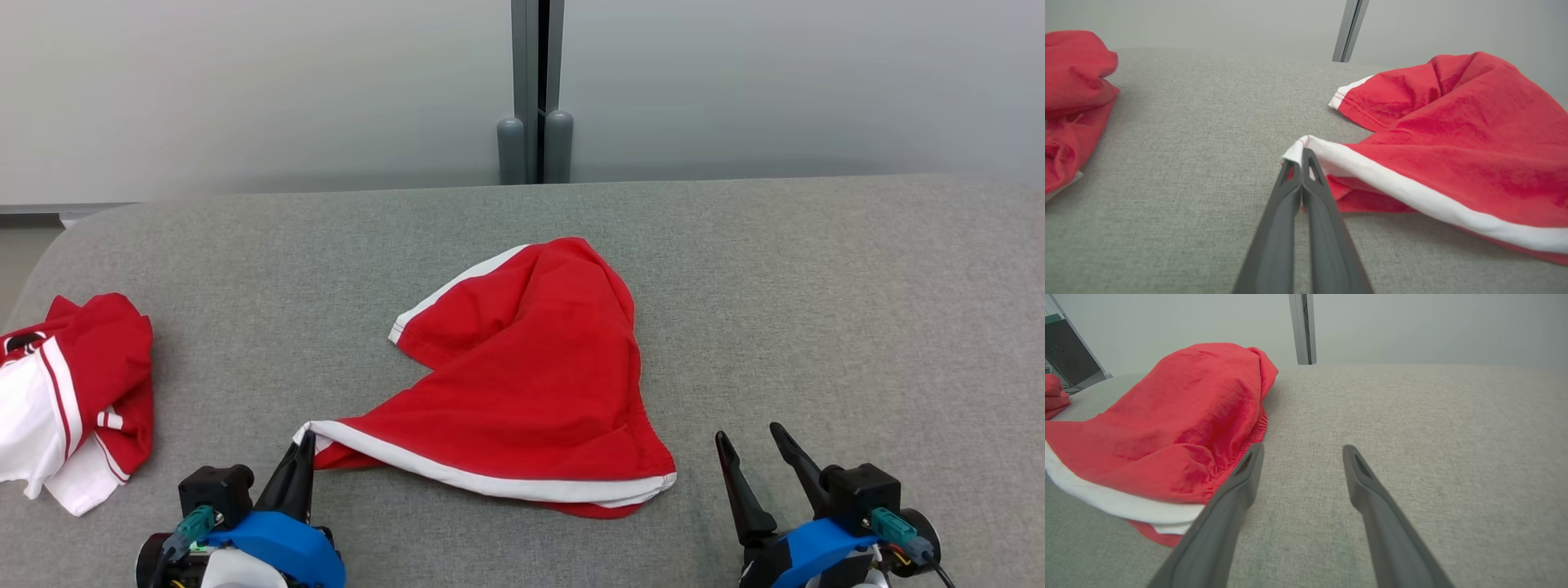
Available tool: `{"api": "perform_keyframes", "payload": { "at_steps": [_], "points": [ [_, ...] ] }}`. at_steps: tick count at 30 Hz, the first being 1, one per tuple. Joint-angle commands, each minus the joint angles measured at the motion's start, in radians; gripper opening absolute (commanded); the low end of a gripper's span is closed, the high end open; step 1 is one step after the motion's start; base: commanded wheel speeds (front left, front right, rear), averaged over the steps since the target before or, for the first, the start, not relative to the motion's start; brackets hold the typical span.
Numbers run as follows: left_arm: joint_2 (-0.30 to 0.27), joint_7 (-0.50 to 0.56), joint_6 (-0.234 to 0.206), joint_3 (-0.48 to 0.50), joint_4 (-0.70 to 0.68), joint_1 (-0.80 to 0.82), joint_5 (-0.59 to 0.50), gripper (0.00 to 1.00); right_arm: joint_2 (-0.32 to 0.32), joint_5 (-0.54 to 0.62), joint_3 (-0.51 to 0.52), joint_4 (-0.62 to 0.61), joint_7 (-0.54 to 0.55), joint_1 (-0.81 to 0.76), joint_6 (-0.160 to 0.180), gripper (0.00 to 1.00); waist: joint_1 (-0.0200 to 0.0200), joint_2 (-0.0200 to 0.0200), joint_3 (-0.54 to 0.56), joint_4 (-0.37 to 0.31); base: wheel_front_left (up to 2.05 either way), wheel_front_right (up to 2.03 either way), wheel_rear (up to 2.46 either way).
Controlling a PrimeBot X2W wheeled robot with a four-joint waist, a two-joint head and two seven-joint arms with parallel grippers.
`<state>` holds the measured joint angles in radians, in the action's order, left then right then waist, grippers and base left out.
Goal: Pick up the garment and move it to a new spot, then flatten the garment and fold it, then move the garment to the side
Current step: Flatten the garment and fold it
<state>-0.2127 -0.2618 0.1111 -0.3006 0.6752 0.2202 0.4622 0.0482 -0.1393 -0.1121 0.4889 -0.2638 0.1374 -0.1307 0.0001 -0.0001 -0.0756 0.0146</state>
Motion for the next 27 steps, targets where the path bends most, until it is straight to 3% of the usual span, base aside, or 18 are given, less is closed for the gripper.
{"api": "perform_keyframes", "payload": {
  "at_steps": [1,2,3,4,13,27],
  "points": [
    [0.001,-0.005,0.004,0.008,0.003,-0.006,-0.010,0.11,0.004,-0.003,-0.001,0.000,-0.001,0.006,0.000,1.00,-0.0001,0.0001,-0.001,0.002,0.00,0.00,0.00],
    [0.006,-0.005,0.005,0.018,0.004,-0.006,-0.018,0.28,0.004,-0.003,-0.003,0.000,-0.001,0.009,0.000,1.00,-0.0001,0.0001,-0.002,0.003,0.00,0.00,0.00],
    [0.010,-0.005,0.007,0.028,0.001,-0.006,-0.028,0.88,0.004,-0.003,-0.003,-0.003,-0.001,0.012,0.000,1.00,-0.0001,0.0001,-0.002,0.004,0.00,0.00,0.00],
    [0.013,-0.005,0.008,0.040,-0.002,-0.010,-0.038,1.00,0.004,-0.004,-0.002,-0.007,-0.001,0.015,0.000,1.00,-0.0001,0.0001,-0.001,0.004,0.00,0.00,0.00],
    [0.042,-0.005,-0.030,0.180,-0.088,-0.054,-0.153,1.00,0.004,-0.005,0.002,-0.054,-0.001,0.008,0.000,1.00,-0.0001,0.0001,0.015,-0.014,0.00,0.00,0.00],
    [0.102,-0.005,-0.033,0.320,-0.198,-0.157,-0.293,1.00,0.004,0.032,0.026,-0.108,-0.001,-0.046,0.000,1.00,-0.0001,0.0001,0.056,-0.035,0.00,0.00,0.00]
  ]
}}
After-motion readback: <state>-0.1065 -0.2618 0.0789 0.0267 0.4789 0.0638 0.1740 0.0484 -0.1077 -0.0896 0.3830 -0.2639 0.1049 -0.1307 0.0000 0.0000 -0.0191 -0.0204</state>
